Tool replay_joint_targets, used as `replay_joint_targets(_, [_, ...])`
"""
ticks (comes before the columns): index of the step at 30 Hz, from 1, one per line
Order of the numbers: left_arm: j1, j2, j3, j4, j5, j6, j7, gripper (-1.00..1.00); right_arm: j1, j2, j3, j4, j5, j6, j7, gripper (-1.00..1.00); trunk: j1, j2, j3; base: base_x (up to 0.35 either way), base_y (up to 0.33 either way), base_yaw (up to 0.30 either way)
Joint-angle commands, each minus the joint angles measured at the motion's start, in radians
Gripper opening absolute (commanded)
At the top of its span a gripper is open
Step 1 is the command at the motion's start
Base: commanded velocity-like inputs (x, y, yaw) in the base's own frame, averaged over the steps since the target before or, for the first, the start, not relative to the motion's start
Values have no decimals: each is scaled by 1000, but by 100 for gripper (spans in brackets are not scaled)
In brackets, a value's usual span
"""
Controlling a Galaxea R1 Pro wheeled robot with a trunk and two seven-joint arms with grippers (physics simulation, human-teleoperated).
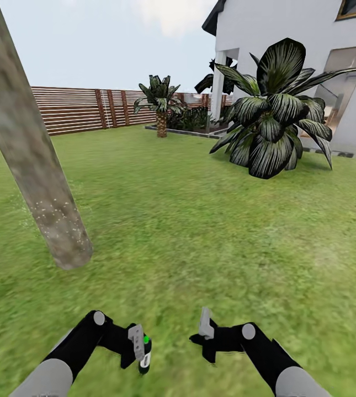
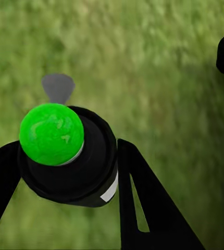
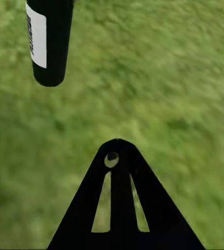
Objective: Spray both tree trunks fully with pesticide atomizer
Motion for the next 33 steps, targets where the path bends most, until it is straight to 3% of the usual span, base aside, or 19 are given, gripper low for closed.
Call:
replay_joint_targets(1, [-2, -9, -3, -1, -5, -7, -1, -100, -1, 16, -1, -6, 10, -5, 1, -100, 0, 0, -1, 0, 0, 0])
replay_joint_targets(3, [-3, -22, -22, -1, -6, -7, 0, -100, -1, 41, -1, -9, 10, -4, 2, -100, 0, 0, -1, 0, 0, 0])
replay_joint_targets(4, [-3, -23, -53, -1, -7, -7, 17, -100, -1, 51, -1, -10, 10, -4, 2, -100, 0, 0, -1, 0, 0, 0])
replay_joint_targets(8, [-2, -25, -110, 11, -5, -7, 80, -100, -2, 70, -1, -33, 10, -4, 2, -100, 0, 0, -1, 0, 0, 0])
replay_joint_targets(14, [-2, -44, -113, 12, 0, -8, 96, -100, -2, 97, -1, -36, 10, -4, 2, -100, 0, 0, -1, 0, 0, 0])
replay_joint_targets(17, [-2, -55, -113, 12, 8, -9, 129, -100, -2, 98, -1, -35, 10, -4, 2, -100, 0, 0, -1, 0, 0, 0])
replay_joint_targets(23, [-2, -67, -111, 12, 14, -11, 131, -100, -2, 97, -1, -35, 12, -4, 2, -100, 0, 0, -1, 0, 0, 0])
replay_joint_targets(25, [-2, -69, -109, 13, 24, -14, 131, -100, -2, 97, -1, -35, 12, -4, 2, -100, 0, 0, -1, 0, 0, 0])
replay_joint_targets(28, [-2, -72, -109, 20, 68, -66, 131, -100, -2, 97, -1, -35, 12, -4, 2, -100, 0, 0, -1, 0, 0, 0])
replay_joint_targets(33, [-2, -72, -110, 31, 86, -81, 128, -100, -2, 97, -1, -35, 13, -4, 2, -100, 0, 0, -1, 0, 0, 0])
